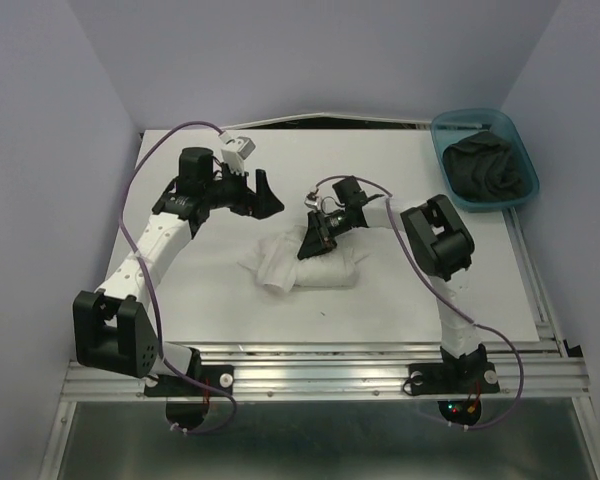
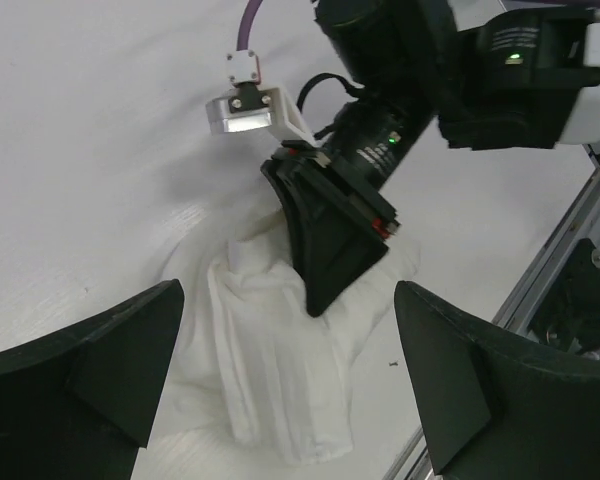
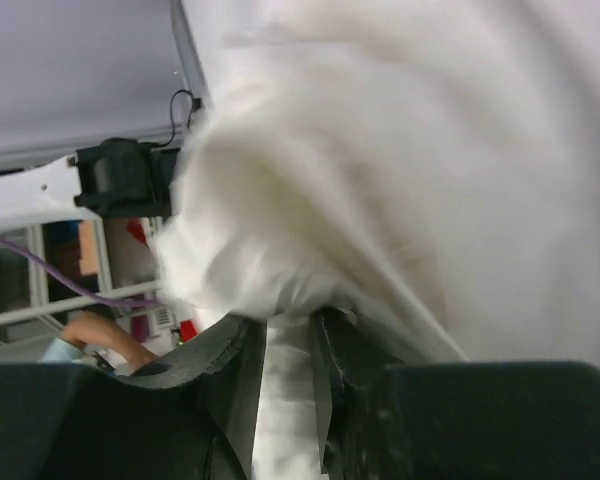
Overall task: Fold and stack the skirts
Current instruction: Neatly place the folded skirt to the corner
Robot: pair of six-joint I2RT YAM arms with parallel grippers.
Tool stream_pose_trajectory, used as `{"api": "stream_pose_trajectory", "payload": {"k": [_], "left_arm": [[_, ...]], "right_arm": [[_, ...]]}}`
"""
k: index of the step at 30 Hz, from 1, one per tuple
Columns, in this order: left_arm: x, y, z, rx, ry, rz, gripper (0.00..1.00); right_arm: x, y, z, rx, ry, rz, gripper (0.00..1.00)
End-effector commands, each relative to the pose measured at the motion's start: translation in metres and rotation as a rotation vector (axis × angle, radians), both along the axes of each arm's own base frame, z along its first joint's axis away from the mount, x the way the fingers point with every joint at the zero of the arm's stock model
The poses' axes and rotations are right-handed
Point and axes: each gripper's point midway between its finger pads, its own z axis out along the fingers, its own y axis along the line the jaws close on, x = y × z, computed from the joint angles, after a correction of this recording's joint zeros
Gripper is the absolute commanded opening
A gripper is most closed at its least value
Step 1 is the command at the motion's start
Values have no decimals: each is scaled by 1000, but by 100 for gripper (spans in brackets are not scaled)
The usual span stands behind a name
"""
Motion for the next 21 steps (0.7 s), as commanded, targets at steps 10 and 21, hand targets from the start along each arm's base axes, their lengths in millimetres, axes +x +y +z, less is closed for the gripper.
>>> {"api": "stream_pose_trajectory", "payload": {"k": [10,21], "left_arm": [[7,17,2,-42,-54,177,99],[6,27,21,347,-294,279,99]], "right_arm": [[46,4,-93,-96,31,-136,42],[77,14,51,53,-205,-212,91]]}}
